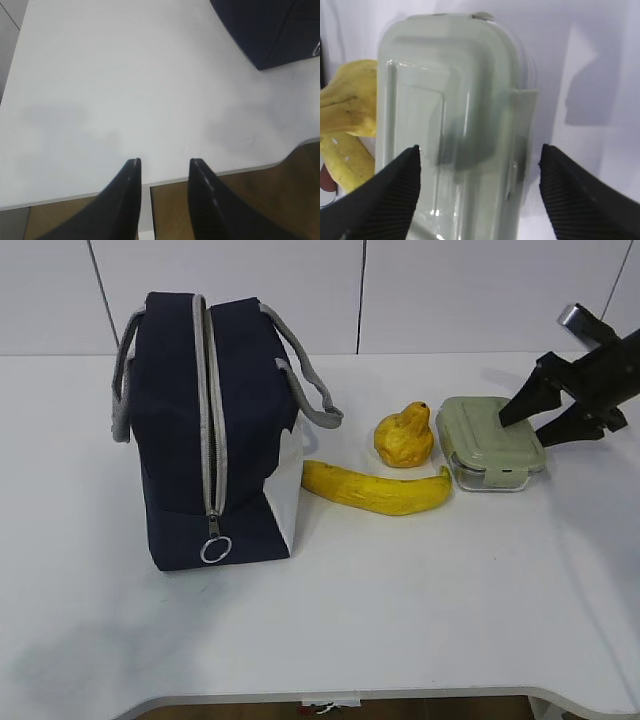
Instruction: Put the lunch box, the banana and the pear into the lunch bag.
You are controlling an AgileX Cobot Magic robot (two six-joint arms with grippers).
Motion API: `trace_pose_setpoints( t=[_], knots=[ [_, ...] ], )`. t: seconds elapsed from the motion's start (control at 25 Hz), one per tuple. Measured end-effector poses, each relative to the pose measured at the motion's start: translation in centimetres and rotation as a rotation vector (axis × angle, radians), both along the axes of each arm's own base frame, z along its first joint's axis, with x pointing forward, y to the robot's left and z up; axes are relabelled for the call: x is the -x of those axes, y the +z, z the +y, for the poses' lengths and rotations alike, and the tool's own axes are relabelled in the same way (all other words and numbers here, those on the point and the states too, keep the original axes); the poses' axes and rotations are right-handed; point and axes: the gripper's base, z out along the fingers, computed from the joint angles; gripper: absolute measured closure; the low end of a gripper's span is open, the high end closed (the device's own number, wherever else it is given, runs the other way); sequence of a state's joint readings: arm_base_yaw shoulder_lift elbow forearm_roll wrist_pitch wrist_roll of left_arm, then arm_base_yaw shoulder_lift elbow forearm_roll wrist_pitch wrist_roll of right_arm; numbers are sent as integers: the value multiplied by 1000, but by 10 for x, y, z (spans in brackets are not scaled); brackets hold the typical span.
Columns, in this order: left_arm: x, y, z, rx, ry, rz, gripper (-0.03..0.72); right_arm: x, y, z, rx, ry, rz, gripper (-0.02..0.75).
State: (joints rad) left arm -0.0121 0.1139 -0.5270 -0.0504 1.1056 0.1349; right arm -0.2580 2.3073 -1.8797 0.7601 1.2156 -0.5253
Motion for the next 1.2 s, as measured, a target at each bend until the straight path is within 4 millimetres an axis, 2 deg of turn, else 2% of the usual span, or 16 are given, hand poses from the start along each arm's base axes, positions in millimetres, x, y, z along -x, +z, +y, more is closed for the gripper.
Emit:
trace_pose_setpoints(
  t=[0.16,0.56,0.96,1.2],
  knots=[
    [0,0,0,0,0,0,444,-2,-14,1,-26,-12,31,155],
    [0,0,0,0,0,0,444,-3,-13,1,-41,-20,29,160],
    [0,0,0,0,0,0,444,-3,-12,3,-68,-42,37,316],
    [0,0,0,0,0,0,444,-3,-12,3,-70,-46,41,328]
  ],
)
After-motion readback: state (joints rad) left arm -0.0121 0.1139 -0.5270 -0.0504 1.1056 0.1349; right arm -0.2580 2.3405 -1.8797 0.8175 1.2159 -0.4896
